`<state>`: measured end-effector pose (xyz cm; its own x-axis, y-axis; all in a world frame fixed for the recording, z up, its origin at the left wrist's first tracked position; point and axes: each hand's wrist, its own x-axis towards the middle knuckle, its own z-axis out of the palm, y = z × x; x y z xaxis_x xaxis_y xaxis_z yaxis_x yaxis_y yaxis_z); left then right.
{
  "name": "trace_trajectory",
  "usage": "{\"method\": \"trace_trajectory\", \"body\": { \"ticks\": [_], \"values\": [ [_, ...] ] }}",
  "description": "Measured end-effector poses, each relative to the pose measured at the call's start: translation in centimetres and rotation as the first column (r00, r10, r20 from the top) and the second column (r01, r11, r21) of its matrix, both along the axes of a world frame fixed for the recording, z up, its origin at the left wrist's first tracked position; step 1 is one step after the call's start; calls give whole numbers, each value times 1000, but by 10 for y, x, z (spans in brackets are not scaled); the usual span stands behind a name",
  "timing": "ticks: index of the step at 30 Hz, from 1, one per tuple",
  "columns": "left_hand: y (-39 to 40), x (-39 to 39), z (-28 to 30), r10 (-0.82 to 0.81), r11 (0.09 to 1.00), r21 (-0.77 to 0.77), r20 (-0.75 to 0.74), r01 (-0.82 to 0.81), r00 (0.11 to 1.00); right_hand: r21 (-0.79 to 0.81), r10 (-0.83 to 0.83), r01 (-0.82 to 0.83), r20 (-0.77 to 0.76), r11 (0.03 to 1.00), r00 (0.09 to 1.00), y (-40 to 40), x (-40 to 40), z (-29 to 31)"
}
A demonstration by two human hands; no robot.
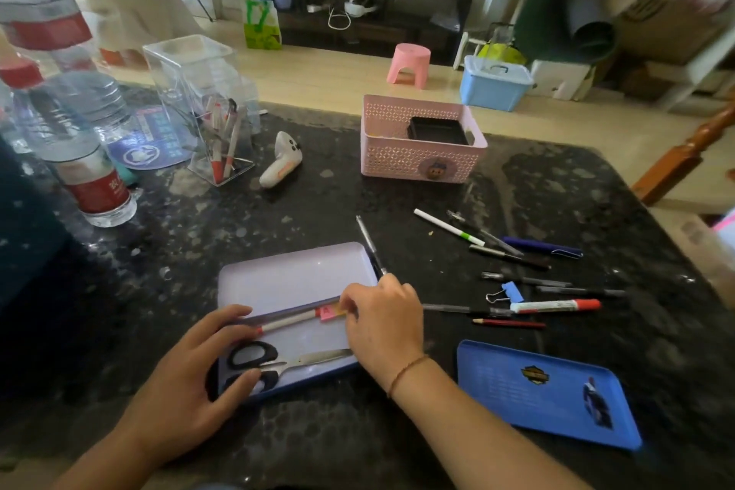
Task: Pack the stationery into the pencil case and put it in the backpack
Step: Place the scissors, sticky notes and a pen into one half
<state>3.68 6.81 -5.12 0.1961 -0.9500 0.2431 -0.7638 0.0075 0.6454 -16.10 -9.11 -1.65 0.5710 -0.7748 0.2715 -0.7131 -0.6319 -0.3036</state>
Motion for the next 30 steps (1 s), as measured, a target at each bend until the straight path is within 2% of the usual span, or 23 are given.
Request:
{"method": "trace_trajectory", "body": {
  "ticks": [5, 6, 8, 10, 12, 14, 17, 19, 21, 22, 24, 25, 26, 27, 28, 30],
  "values": [
    [-5, -1, 3, -19, 999, -45, -23, 18, 1000, -43, 100, -95, 133, 995, 986, -14, -23, 9],
    [-5, -1, 3, -18, 999, -42, -23, 17, 1000, -64, 81, -71, 171, 995, 982, -26, -37, 13],
    [-6, -1, 2, -13, 999, -37, -21, 12, 1000, -70, -69, 84, 202, 994, 977, -66, -74, 16],
    [-7, -3, 4, -6, 1000, -30, -31, 6, 999, -21, -291, 296, 120, 955, 949, -111, -118, 15],
    [-8, -5, 3, -3, 999, -35, -49, 2, 999, -28, -472, 472, -14, 881, 881, -152, -158, 13],
    [-8, -5, 0, 4, 1000, -24, -54, -5, 999, -60, -546, 545, -182, 836, 818, -181, -186, 9],
    [-3, -1, -5, 47, 998, 42, -78, -43, 996, 16, -513, 563, -392, 826, 764, -209, -207, 6],
    [-1, -2, -5, 9, 998, 70, -90, -2, 996, -2, -497, 548, -423, 837, 758, -221, -212, 7],
    [0, -1, -4, -42, 995, 85, -97, 50, 994, -98, -519, 534, -434, 840, 737, -228, -215, 9],
    [0, -1, -2, -47, 996, 77, -46, 51, 998, -126, -547, 547, -398, 828, 737, -231, -218, 9],
    [-1, 0, 1, -47, 997, 70, 61, 43, 997, -120, -556, 544, -220, 831, 801, -226, -221, 9],
    [-1, -1, 2, -57, 996, 80, 84, 50, 995, -133, -513, 500, -92, 856, 854, -213, -215, 11],
    [-1, -2, 3, -64, 995, 89, 102, 55, 993, -131, -396, 398, 43, 908, 917, -191, -199, 17],
    [-1, -3, 3, -66, 994, 92, 126, 55, 990, -122, -248, 261, 112, 958, 962, -161, -174, 24],
    [-2, -4, 4, -67, 995, 90, 150, 53, 986, -115, -94, 107, 116, 988, 989, -126, -147, 30],
    [-3, -4, 6, -68, 995, 80, 186, 54, 980, -101, 211, -202, 92, 974, 973, -60, -94, 39]
  ]
}}
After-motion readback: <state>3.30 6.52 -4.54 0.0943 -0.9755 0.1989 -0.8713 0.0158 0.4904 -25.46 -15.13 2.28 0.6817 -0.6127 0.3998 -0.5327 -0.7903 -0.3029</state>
